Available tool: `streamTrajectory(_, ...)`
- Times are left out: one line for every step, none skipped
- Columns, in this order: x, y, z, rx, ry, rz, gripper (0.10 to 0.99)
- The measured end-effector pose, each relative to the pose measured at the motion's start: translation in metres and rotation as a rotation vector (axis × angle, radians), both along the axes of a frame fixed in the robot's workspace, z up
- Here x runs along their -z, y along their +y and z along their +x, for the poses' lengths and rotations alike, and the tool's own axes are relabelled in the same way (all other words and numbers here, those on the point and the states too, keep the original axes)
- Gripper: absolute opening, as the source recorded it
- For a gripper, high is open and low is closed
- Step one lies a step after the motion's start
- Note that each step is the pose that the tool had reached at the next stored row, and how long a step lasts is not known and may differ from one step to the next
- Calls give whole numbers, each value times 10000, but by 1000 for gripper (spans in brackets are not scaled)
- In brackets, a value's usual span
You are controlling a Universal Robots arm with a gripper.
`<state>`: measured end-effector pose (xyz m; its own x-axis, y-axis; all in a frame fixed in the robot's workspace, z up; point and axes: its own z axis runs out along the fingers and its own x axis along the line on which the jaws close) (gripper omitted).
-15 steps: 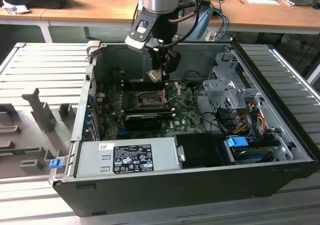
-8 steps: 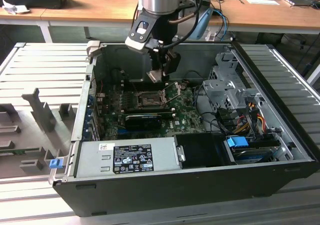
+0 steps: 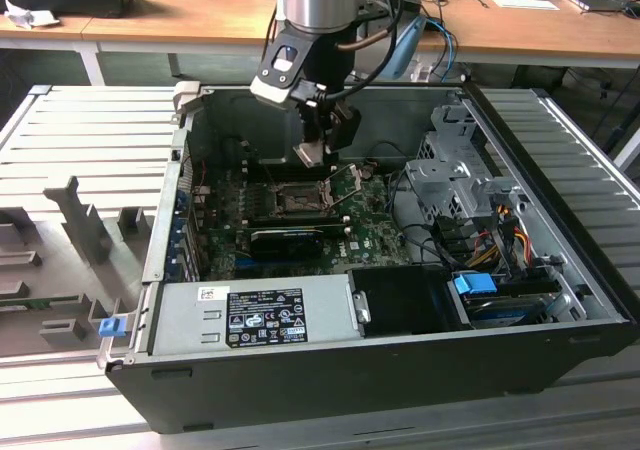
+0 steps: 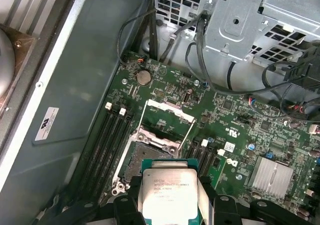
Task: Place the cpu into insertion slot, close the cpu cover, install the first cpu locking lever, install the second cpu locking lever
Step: 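Place the cpu into insertion slot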
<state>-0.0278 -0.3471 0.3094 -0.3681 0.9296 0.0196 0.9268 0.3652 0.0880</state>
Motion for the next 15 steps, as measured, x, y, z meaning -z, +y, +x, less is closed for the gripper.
streamTrajectory(4,0,0,0,0,0,525)
streamTrajectory(8,0,0,0,0,0,525)
streamTrajectory(10,0,0,1,0,0,525)
streamTrajectory(15,0,0,0,1,0,525)
streamTrajectory(18,0,0,0,0,0,525)
streamTrajectory(20,0,0,0,1,-1,525)
streamTrajectory(24,0,0,0,0,0,525)
streamTrajectory(28,0,0,0,0,1,525)
streamTrajectory(32,0,0,0,-1,1,525)
streamTrajectory(38,0,0,0,0,1,525)
streamTrajectory(44,0,0,0,0,0,525)
streamTrajectory(49,0,0,0,0,0,525)
streamTrajectory(54,0,0,0,0,0,525)
streamTrajectory(57,0,0,0,1,-1,525)
streamTrajectory(61,0,0,1,1,-1,525)
